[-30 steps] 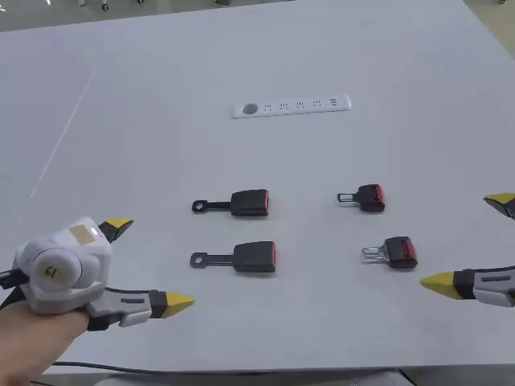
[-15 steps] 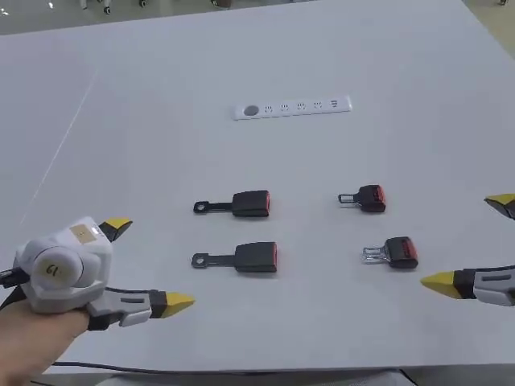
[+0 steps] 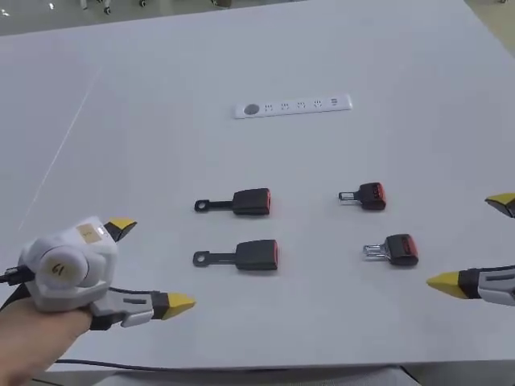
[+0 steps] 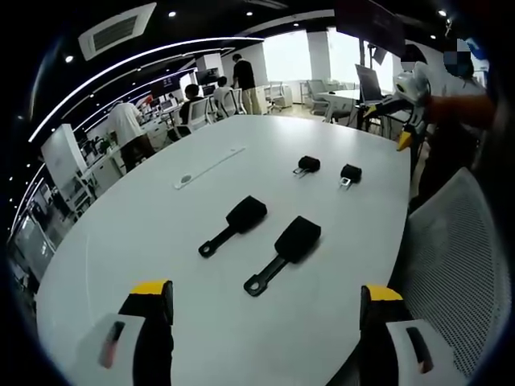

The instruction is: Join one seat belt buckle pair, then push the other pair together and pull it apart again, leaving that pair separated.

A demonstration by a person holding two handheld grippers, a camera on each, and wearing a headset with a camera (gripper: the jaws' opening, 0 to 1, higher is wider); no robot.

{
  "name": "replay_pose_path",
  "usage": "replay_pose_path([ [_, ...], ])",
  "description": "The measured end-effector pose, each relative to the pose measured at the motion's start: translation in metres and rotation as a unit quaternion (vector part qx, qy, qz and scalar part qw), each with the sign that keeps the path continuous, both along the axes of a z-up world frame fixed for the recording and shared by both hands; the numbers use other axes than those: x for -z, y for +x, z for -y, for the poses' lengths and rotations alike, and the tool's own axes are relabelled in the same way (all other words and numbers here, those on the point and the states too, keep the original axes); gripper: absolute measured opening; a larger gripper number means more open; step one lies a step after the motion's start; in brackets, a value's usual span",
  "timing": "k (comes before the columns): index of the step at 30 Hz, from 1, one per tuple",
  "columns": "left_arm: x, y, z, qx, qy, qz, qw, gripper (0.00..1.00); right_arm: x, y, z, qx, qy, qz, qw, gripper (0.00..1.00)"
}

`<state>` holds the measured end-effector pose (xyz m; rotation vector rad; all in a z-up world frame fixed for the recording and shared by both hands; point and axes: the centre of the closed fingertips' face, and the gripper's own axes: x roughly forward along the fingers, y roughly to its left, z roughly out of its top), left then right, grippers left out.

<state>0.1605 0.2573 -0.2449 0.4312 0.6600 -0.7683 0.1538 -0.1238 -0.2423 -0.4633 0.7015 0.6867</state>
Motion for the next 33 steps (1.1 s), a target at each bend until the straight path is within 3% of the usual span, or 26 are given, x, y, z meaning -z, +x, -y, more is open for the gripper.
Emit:
replay_pose_path([
  [5,0.002,0.001,0.003,0.014,0.008,-0.002,0.9999,0.94,-0.004,0.004,0.000,-0.013,-0.001,0.017,0.9998,0.89],
  [9,0.005,0.003,0.007,0.030,0.016,-0.006,0.9994,0.90,-0.004,0.004,-0.001,-0.033,-0.005,0.015,0.9993,0.86],
  [14,0.006,0.009,0.017,0.057,0.026,0.004,0.9980,0.86,0.000,0.004,-0.007,-0.063,-0.012,0.012,0.9979,0.80],
  [17,0.009,0.014,0.026,0.095,0.033,0.014,0.9948,0.80,0.006,0.005,-0.013,-0.086,-0.015,0.008,0.9961,0.78],
  [22,0.018,0.019,0.039,0.137,0.050,0.017,0.9891,0.72,0.014,0.007,-0.019,-0.119,-0.026,0.000,0.9925,0.73],
  [24,0.024,0.022,0.043,0.148,0.062,0.012,0.9869,0.70,0.018,0.008,-0.020,-0.129,-0.035,-0.003,0.9910,0.71],
  [33,0.049,0.032,0.058,0.191,0.077,-0.018,0.9784,0.62,0.036,0.012,-0.027,-0.184,-0.059,-0.027,0.9808,0.63],
])
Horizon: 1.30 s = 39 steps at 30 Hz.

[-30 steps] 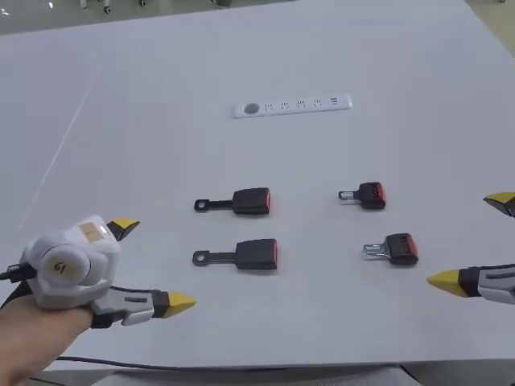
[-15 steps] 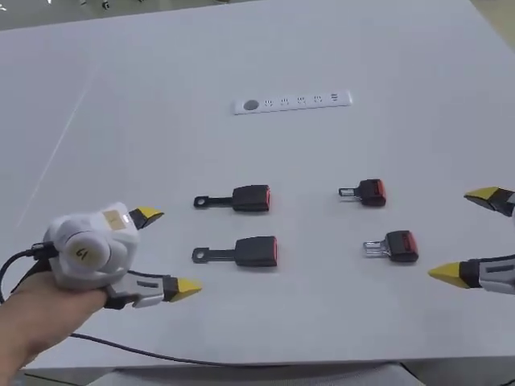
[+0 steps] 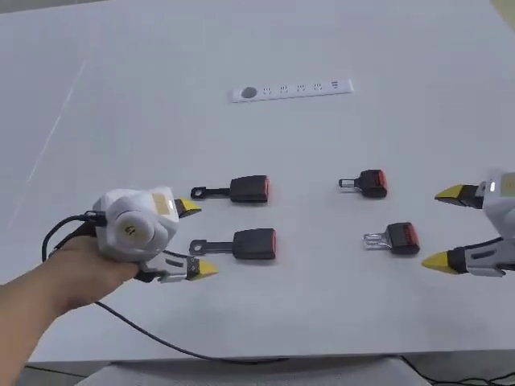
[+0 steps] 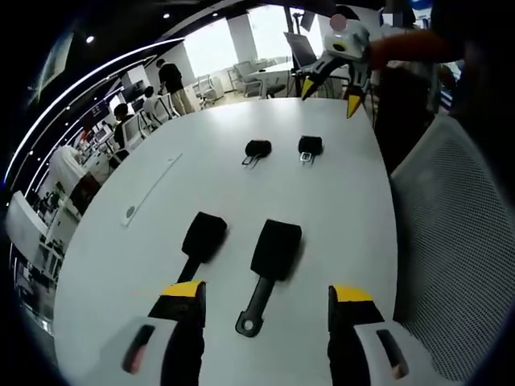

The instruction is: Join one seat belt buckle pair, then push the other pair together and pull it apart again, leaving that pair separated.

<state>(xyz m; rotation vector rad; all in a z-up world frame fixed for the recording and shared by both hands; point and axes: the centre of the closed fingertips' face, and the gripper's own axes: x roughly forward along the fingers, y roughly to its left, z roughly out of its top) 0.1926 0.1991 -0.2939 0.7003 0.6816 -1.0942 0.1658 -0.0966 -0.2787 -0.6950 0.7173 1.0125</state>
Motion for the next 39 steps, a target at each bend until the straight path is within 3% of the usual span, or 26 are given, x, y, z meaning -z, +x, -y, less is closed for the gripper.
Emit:
replay_pose_path([
  [8,0.023,0.006,0.011,0.038,0.028,-0.025,0.9986,0.56,0.024,0.003,0.002,-0.032,-0.022,-0.028,0.9988,0.57],
  [19,0.035,0.015,0.033,0.079,0.046,-0.029,0.9954,0.52,0.044,0.009,0.000,-0.066,-0.029,-0.059,0.9957,0.48],
  [26,0.044,0.023,0.037,0.092,0.048,-0.037,0.9939,0.50,0.055,0.019,0.001,-0.075,-0.037,-0.073,0.9938,0.47],
  [39,0.067,0.024,0.032,0.122,0.065,-0.070,0.9879,0.41,0.073,0.029,-0.001,-0.099,-0.045,-0.102,0.9888,0.46],
])
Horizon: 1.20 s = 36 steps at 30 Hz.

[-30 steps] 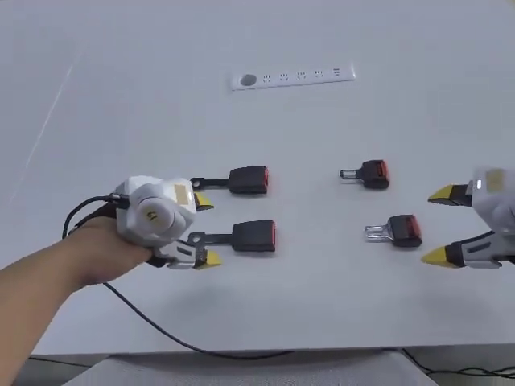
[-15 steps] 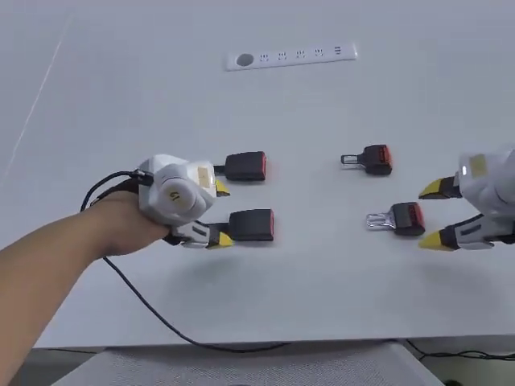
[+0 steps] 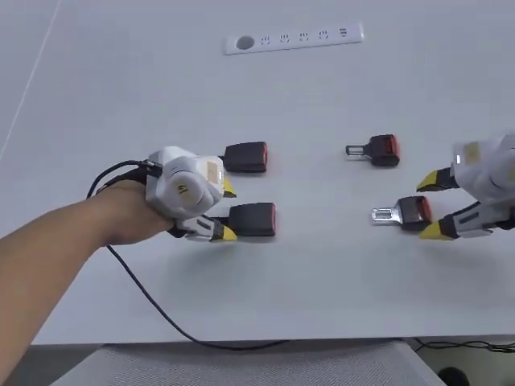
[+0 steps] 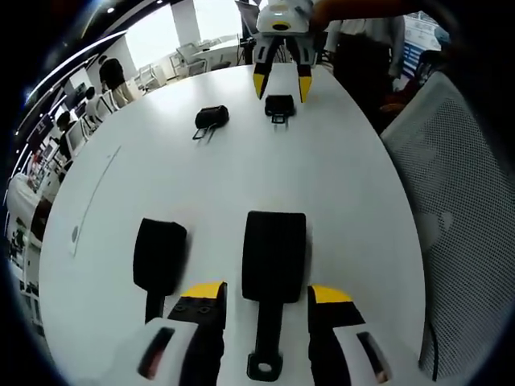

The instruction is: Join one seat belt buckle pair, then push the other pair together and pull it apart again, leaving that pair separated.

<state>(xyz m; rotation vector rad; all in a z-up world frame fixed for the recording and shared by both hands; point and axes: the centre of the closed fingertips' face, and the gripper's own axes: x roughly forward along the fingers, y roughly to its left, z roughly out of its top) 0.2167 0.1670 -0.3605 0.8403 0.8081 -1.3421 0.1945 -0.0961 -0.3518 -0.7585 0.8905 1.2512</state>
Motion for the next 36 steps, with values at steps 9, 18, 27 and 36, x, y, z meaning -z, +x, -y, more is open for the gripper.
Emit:
replay_pose_path([
  [9,0.004,0.001,0.003,0.013,-0.001,-0.003,0.9999,0.37,0.007,-0.005,0.000,-0.023,-0.009,-0.017,0.9995,0.45],
  [18,0.010,-0.006,0.008,0.033,0.007,-0.011,0.9994,0.32,0.011,-0.005,0.002,-0.029,-0.016,-0.026,0.9991,0.43],
  [27,0.010,-0.007,0.009,0.046,0.012,-0.010,0.9988,0.32,0.013,-0.004,0.003,-0.034,-0.020,-0.028,0.9988,0.37],
  [36,0.011,-0.008,0.010,0.063,0.021,-0.004,0.9978,0.32,0.017,-0.004,0.002,-0.046,-0.023,-0.030,0.9982,0.36],
])
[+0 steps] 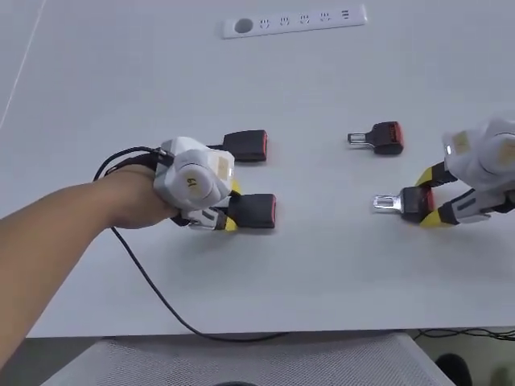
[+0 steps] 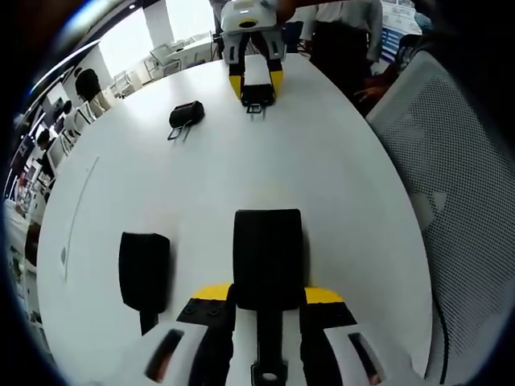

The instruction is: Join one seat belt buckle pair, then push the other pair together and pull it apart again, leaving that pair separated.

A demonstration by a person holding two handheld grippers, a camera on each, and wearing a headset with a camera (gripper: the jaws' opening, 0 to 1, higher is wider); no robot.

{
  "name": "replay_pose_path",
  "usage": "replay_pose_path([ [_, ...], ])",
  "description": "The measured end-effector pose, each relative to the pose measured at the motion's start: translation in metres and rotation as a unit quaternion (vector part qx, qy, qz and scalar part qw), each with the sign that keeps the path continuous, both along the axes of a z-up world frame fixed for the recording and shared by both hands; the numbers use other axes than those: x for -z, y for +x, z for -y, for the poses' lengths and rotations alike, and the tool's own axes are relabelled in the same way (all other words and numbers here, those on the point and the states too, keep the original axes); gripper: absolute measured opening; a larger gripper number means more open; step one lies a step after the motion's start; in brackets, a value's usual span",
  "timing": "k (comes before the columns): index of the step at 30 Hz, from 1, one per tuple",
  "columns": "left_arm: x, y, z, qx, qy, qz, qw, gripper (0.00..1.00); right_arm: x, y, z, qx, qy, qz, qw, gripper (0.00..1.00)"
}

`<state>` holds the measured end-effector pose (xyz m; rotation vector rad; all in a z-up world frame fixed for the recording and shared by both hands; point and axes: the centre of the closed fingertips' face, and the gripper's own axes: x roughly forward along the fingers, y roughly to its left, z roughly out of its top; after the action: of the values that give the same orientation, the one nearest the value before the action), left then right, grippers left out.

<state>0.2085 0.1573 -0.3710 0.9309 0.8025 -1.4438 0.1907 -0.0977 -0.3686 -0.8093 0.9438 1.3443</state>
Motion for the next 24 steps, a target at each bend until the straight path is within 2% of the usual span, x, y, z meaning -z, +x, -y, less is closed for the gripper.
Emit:
replay_pose_path([
  [8,0.002,0.001,-0.001,-0.007,0.002,-0.004,1.0000,0.32,0.001,0.001,0.000,-0.019,-0.010,0.000,0.9998,0.35],
  [15,0.002,0.001,-0.002,-0.008,0.005,-0.005,0.9999,0.32,0.001,0.001,-0.001,-0.020,-0.010,0.002,0.9997,0.35],
  [24,0.004,0.001,-0.003,-0.010,0.008,-0.009,0.9999,0.32,0.001,-0.003,-0.020,-0.017,0.010,0.000,0.9998,0.35],
])
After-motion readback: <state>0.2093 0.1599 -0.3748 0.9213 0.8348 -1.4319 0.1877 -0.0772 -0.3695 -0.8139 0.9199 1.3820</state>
